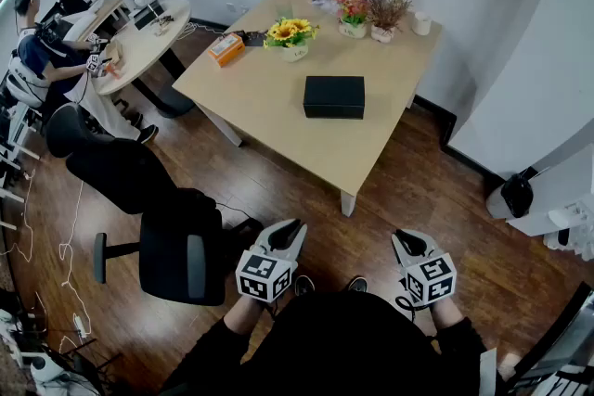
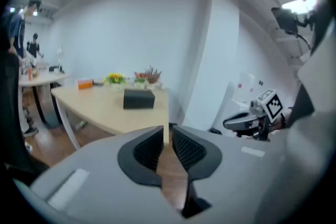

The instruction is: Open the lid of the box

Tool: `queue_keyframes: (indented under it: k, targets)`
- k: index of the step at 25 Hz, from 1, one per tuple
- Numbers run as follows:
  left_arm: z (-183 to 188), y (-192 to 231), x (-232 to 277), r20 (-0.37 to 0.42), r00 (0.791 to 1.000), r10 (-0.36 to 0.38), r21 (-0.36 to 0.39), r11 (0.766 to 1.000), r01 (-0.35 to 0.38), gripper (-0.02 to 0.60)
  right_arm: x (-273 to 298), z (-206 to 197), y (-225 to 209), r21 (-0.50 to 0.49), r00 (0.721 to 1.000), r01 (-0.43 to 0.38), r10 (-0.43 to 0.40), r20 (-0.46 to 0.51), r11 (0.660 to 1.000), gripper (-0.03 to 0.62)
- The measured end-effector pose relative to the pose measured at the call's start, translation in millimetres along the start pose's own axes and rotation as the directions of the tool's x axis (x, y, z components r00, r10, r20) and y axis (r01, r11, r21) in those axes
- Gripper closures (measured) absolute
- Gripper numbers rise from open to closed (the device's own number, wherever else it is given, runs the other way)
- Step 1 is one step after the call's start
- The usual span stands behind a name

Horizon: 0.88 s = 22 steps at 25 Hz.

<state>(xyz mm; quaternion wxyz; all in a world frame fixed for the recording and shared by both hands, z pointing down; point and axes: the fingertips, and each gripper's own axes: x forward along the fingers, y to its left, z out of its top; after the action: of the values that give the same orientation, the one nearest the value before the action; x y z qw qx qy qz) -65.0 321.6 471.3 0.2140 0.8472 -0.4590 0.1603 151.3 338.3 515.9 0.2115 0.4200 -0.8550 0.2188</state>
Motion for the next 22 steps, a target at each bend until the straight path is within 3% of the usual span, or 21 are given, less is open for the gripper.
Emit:
queue_keyframes:
  k: [3,6,9,11,14,17,19,21,22]
  targets:
    - [102.7,4.6,30.9,0.208,0.977,0.036,0.203,0.976,-0.079,0.549,23.0,91.7,-13.3,-0.131,0.989,-0.012,0.031,0.144,0.991,0.560]
    - [183.8,-7.0,46.2,0.367,0.929,0.046,0.346,0.920,-0.183,0.548,31.2,179.4,-17.2,-0.226,0.950,0.024,0.049,0.309,0.974,0.560]
    - [230.5,-13.5,50.8,0.458,0.887,0.053,0.379,0.891,-0.249,0.548,30.4,242.3,-18.5,-0.265,0.887,0.103,0.032,0.460,0.959,0.560]
    - [241.0,-6.7,56.5,0.476,0.877,0.071,0.374,0.886,-0.275,0.546,33.8,266.2,-22.1,-0.271,0.853,0.156,0.009,0.521,0.950,0.558]
    - [237.5,20.0,75.7,0.463,0.880,0.101,0.356,0.888,-0.289,0.545,54.7,277.6,-35.0,-0.263,0.845,0.200,-0.030,0.534,0.944,0.538]
    - [224.0,61.8,101.3,0.435,0.894,0.107,0.304,0.917,-0.258,0.545,87.8,275.7,-46.7,-0.261,0.863,0.204,-0.047,0.503,0.944,0.541]
    - [216.6,91.9,119.7,0.417,0.904,0.095,0.277,0.934,-0.226,0.545,107.4,279.5,-55.3,-0.252,0.860,0.239,-0.084,0.503,0.938,0.592]
    - [209.5,118.5,145.9,0.381,0.922,0.071,0.271,0.945,-0.185,0.537,127.0,285.4,-68.2,-0.236,0.857,0.280,-0.132,0.498,0.930,0.594]
    - [205.0,130.5,163.4,0.348,0.936,0.056,0.271,0.950,-0.157,0.452,139.0,287.9,-76.4,-0.227,0.862,0.290,-0.150,0.485,0.930,0.590]
